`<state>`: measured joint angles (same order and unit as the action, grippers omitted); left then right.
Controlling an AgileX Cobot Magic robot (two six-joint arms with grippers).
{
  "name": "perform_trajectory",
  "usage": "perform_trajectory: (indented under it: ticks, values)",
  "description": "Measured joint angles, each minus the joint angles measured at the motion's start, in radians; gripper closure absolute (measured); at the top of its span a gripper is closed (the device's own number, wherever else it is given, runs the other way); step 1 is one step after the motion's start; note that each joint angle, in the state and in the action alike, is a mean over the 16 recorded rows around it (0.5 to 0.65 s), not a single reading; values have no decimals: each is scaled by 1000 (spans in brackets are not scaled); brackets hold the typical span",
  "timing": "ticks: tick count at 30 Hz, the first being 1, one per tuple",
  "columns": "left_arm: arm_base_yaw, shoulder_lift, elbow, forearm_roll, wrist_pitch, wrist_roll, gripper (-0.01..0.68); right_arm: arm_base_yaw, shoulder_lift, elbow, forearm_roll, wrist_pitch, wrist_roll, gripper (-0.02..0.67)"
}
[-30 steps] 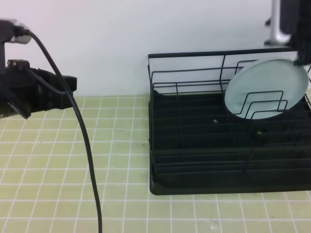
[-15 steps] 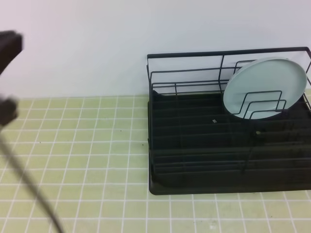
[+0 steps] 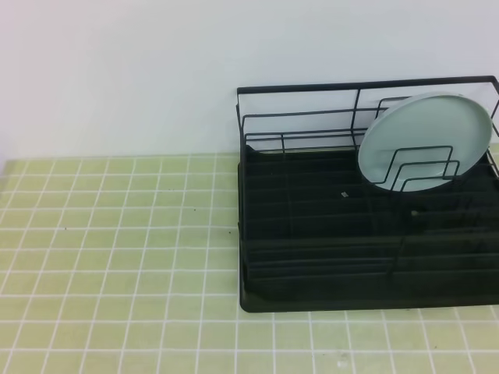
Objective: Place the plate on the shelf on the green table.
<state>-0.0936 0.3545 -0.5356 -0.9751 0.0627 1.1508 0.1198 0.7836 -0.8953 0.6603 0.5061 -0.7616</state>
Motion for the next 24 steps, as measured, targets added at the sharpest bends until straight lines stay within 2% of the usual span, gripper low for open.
perform_trajectory:
  ticks: [6,13,24]
  values:
    - [-43,-91,84,-51,-147,-6,674,0,-206,205,-7,9,3,640]
    - [-82,-123,120,-82,-234,-7,674,0,-351,345,9,62,-14,641]
    - [-32,-130,124,-88,-254,-7,674,0,-396,402,177,124,-19,647]
